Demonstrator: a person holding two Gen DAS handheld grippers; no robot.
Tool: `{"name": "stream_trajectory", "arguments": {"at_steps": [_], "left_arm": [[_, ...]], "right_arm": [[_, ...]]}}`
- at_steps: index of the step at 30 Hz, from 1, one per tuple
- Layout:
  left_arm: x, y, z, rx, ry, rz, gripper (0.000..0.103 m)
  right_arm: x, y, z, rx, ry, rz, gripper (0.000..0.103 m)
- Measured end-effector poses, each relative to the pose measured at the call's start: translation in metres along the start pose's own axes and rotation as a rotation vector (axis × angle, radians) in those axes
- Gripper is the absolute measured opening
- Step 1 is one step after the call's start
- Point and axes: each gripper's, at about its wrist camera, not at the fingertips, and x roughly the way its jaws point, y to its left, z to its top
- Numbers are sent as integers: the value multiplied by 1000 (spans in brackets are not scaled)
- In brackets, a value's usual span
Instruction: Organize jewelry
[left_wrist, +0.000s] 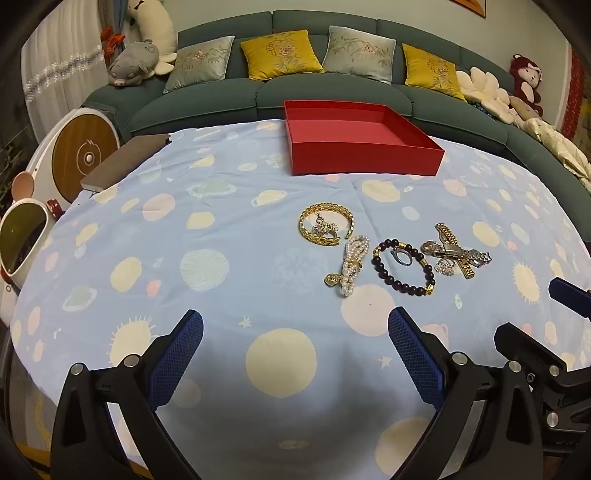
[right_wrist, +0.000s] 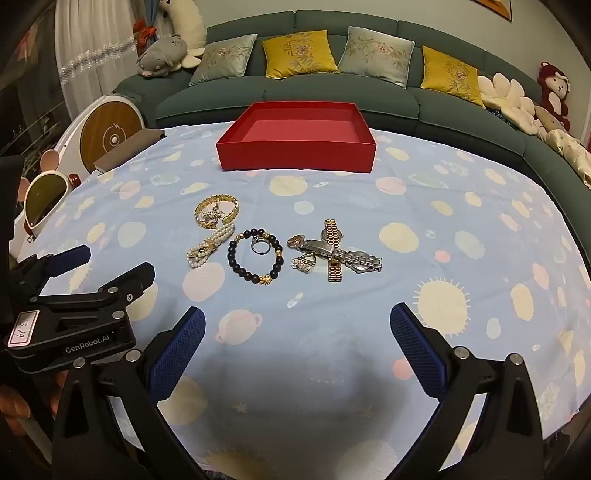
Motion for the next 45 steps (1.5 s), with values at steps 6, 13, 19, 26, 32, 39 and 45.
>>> {"name": "stream_trajectory", "arguments": {"at_steps": [6, 13, 19, 26, 32, 39, 45], "left_arm": [[-4, -2, -3, 37, -28, 11, 98], [-4, -1, -3, 33, -29, 3, 98], [-5, -2, -3, 38, -28, 2, 98], [-5, -2, -3, 37, -27, 1, 98], [-5, -3, -3, 36, -27, 2, 98], [-5, -4, -4, 36, -23, 1, 98], [-5, -5, -4, 31, -22, 2, 98]], "right_arm": [[3, 2, -1, 9, 14, 3, 98], [2, 5, 0, 2, -3, 0, 98], [2, 4, 0, 2, -2, -1, 98], [1, 5, 0, 1, -5, 1, 98], [0, 5, 0, 1, -6, 2, 98], [0, 7, -1, -3, -5, 1, 98], [0, 7, -1, -3, -6, 2, 98]]}}
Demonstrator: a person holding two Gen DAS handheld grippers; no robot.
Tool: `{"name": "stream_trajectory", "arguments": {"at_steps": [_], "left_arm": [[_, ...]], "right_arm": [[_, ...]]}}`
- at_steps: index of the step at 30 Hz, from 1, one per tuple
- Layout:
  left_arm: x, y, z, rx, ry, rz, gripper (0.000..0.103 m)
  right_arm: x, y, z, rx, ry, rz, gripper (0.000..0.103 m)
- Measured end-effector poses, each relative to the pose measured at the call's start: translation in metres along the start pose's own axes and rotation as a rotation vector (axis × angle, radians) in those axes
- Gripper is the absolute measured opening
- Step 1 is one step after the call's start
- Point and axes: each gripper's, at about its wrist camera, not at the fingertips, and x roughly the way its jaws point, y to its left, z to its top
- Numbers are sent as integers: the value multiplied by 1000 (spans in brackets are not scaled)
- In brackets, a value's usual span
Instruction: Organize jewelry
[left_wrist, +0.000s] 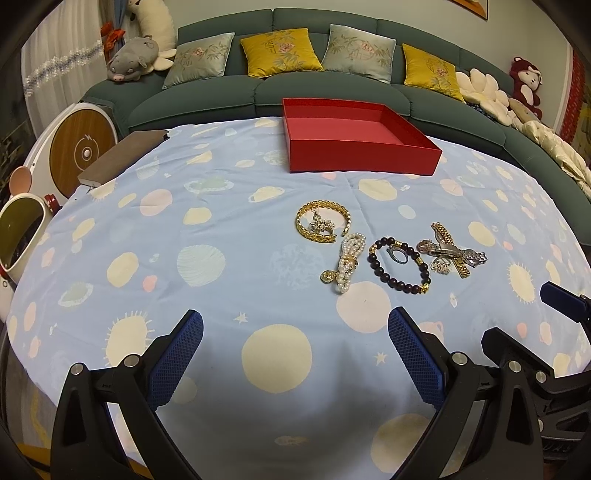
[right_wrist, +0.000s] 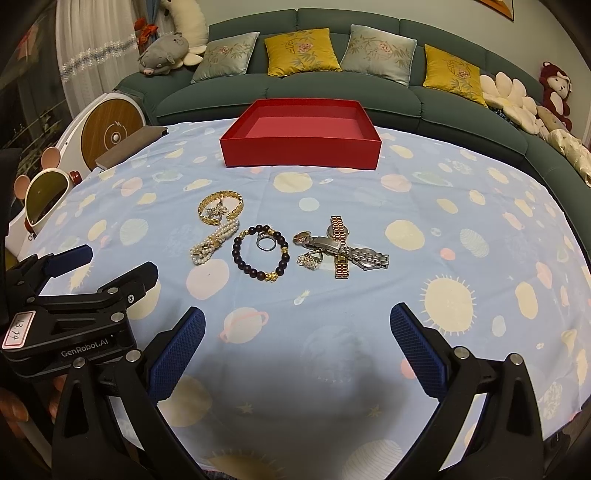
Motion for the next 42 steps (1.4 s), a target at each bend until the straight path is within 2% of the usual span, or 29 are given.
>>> {"name": "stream_trajectory", "arguments": {"at_steps": [42], "left_arm": [[1, -1, 0, -10, 16, -6, 98]], "right_arm": [[2, 4, -2, -8, 3, 3, 98]]}}
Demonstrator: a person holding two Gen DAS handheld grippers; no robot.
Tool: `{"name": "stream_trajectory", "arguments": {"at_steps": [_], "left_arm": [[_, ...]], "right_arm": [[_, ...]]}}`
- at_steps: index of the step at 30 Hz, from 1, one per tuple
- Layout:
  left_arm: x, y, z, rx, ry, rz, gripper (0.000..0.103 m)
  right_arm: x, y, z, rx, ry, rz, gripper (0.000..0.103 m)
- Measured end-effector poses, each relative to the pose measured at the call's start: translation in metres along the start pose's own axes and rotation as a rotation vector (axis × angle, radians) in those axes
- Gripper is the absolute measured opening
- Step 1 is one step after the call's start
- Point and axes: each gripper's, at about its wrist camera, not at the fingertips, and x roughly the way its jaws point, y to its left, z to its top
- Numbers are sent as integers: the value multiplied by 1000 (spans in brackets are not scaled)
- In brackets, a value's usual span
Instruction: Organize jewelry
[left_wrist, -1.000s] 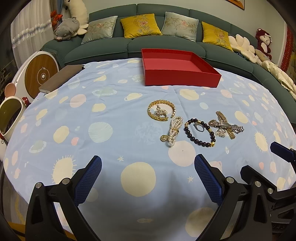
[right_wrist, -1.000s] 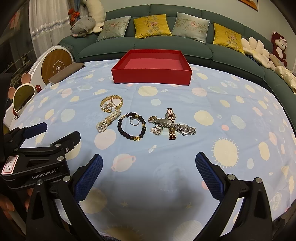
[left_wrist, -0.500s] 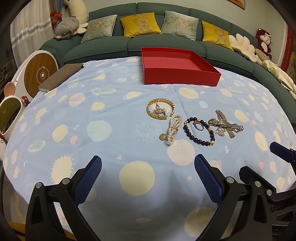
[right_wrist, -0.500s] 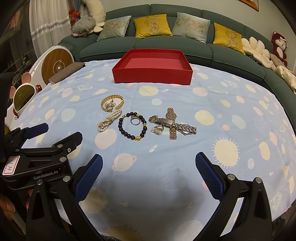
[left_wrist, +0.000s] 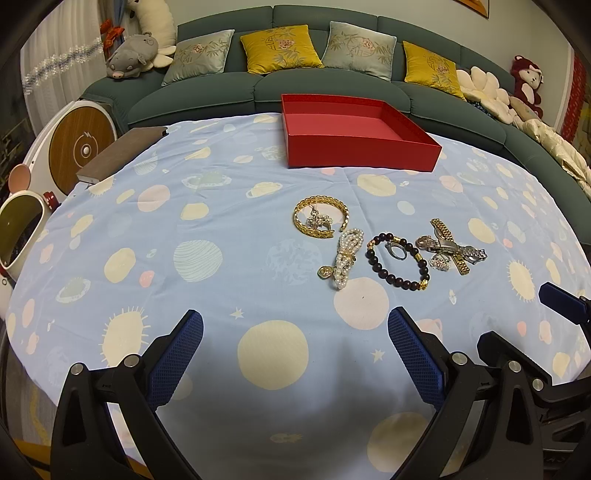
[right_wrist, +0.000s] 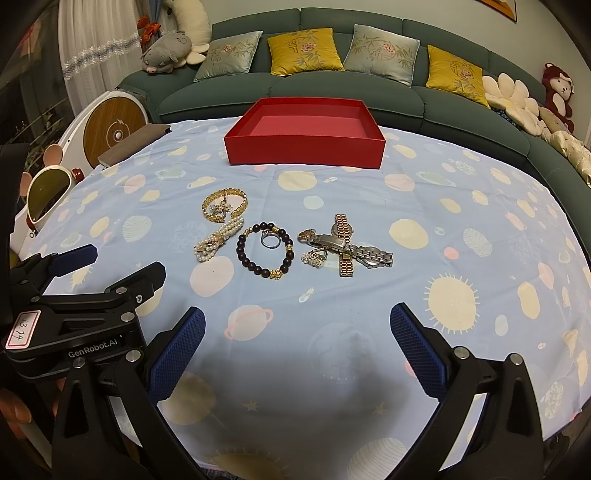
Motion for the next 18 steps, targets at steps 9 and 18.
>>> {"name": "stream_trajectory", "arguments": {"at_steps": [9, 18], "left_arm": [[0, 0, 0, 0, 0, 1, 98], [5, 7, 1, -22, 23, -3, 98]], "right_arm": [[0, 0, 0, 1, 0, 0, 98], [3, -4, 0, 18, 2, 2, 98]]}}
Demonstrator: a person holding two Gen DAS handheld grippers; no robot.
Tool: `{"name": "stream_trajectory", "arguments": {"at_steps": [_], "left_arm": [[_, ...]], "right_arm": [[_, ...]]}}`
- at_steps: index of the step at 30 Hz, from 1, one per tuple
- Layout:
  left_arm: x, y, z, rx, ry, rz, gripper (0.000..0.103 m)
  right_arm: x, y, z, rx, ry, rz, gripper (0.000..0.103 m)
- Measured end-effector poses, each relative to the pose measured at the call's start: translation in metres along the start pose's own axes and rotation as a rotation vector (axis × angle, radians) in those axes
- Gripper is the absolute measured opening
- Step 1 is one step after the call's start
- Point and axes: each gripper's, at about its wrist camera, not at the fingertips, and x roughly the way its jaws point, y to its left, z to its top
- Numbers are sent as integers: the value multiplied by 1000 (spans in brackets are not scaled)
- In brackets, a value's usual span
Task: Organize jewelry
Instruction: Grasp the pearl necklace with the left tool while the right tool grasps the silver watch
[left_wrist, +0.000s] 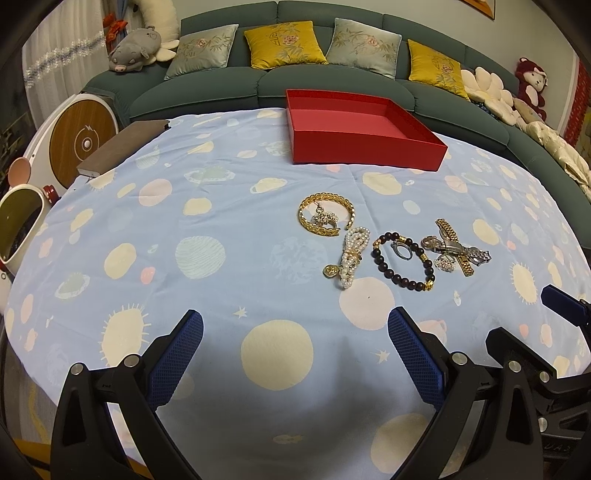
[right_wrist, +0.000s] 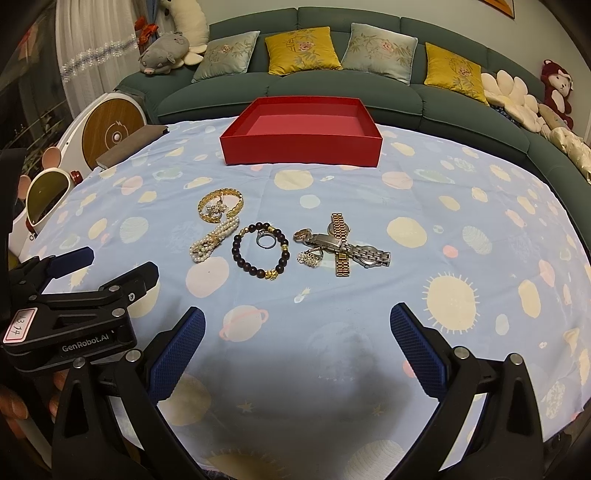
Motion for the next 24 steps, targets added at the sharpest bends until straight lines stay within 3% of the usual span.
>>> {"name": "stream_trajectory", "arguments": {"at_steps": [7, 13, 15, 17, 19, 24], "left_arm": [[15, 7, 3, -38, 47, -30, 98], [37, -1, 12, -13, 34, -52, 97], [45, -5, 15, 2, 27, -69, 91], [56, -9, 19, 17, 34, -82, 73], [68, -11, 21, 21, 55, -99, 66], [75, -20, 26, 56, 24, -87, 58]], "right_arm": [[13, -19, 7, 31, -2, 1, 95], [26, -37, 11, 81, 7, -9, 95], [30, -40, 11, 88, 20, -13, 95], [32, -43, 11, 94, 19, -11, 95], [36, -44, 11, 92, 27, -17, 95], [42, -51, 12, 99, 40, -8, 95]]}}
